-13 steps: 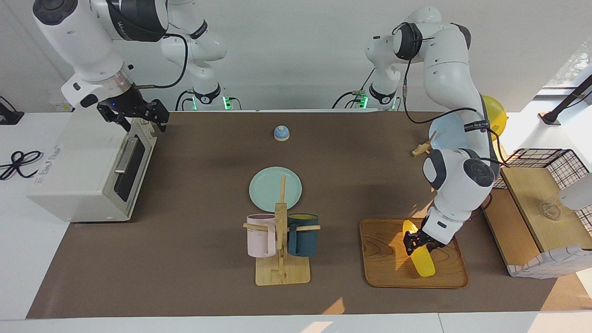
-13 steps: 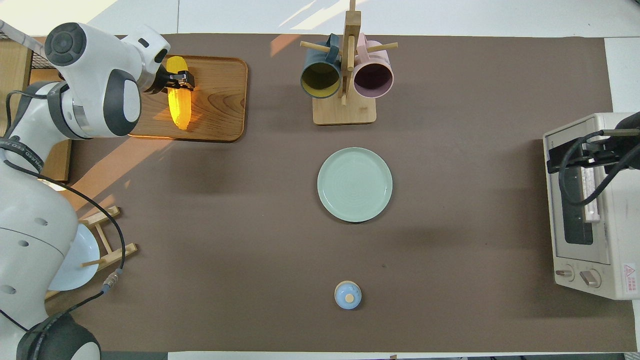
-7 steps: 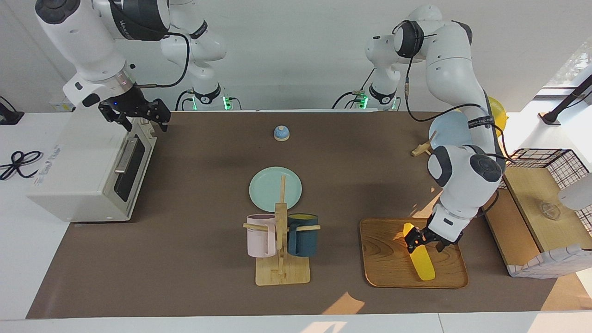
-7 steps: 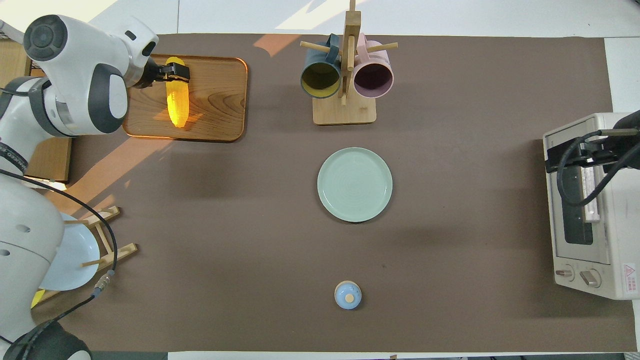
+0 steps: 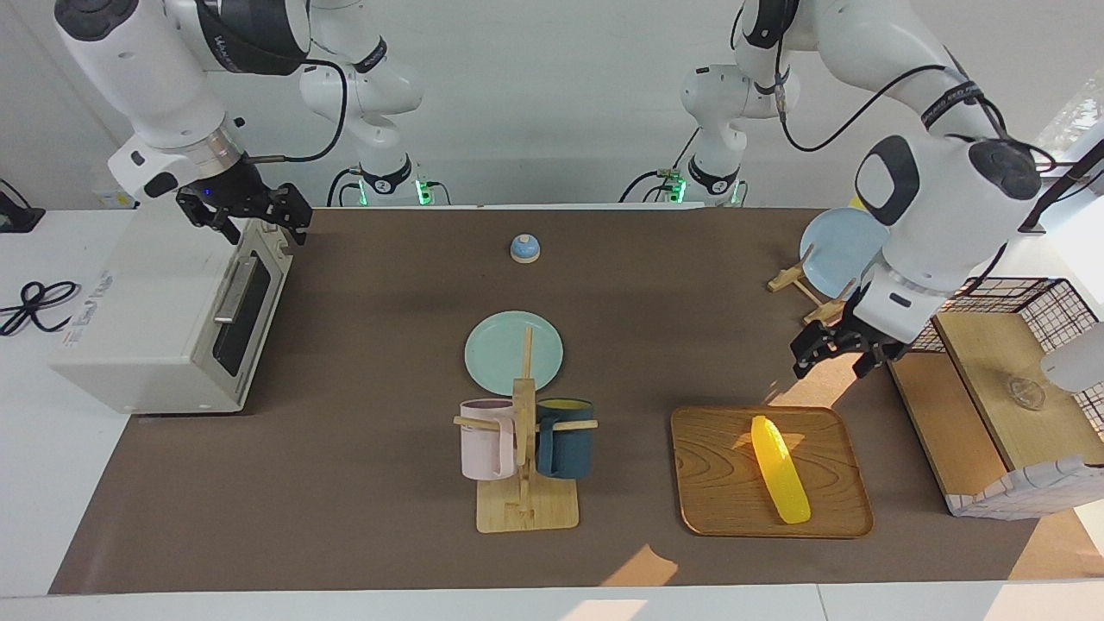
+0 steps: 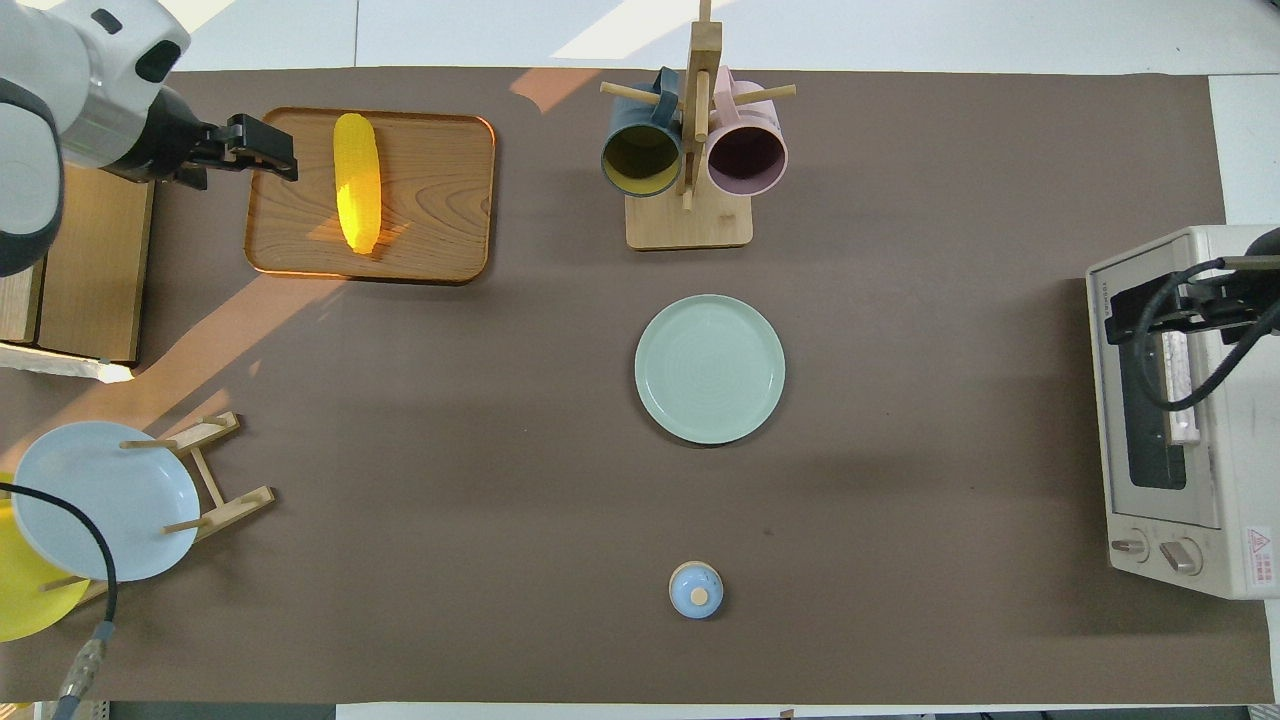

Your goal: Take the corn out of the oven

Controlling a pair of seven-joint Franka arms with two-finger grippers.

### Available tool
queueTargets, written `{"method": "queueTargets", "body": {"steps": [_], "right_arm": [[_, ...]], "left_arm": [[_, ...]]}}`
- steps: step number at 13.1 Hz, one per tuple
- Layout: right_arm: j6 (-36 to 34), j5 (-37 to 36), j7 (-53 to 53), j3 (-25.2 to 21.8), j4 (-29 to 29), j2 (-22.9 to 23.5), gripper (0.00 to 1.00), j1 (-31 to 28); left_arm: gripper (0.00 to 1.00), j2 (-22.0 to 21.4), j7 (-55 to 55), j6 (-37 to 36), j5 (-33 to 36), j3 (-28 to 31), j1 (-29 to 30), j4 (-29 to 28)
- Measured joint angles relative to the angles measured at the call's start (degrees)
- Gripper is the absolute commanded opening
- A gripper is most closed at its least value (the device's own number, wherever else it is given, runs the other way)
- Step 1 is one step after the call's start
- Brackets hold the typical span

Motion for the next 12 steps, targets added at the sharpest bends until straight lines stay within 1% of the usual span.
{"method": "queueTargets", "body": {"steps": [3, 5, 7, 9, 11, 12], "right_arm": [[0.0, 0.0, -1.11, -0.36, 0.0, 0.0, 1.0, -0.43], [-0.01, 0.0, -1.11, -0.24, -0.02, 0.0, 1.0, -0.38], [-0.05, 0.0, -1.11, -0.26, -0.08, 0.0, 1.0, -0.38], [-0.06, 0.0, -1.11, -0.27, -0.1, 0.0, 1.0, -0.39], [-0.06, 0.0, -1.12, -0.26, -0.1, 0.0, 1.0, -0.39], [-0.06, 0.0, -1.12, -0.26, -0.1, 0.0, 1.0, -0.39]], "left_arm": [[1.0, -6.11, -0.85, -10.71, 0.01, 0.25, 0.01, -0.22], [1.0, -9.47, -1.99, -15.86, 0.06, 0.42, 0.09, -1.02], [1.0, -13.38, -2.48, -17.6, 0.12, 0.46, 0.55, -4.54], [1.0, -17.34, -2.48, -17.58, 0.13, 0.06, 0.86, -10.71], [1.0, -19.82, -2.48, -16.15, 0.62, -0.99, 0.86, -16.36], [1.0, -20.22, -2.47, -15.44, 1.86, -1.49, 0.86, -17.65]]}}
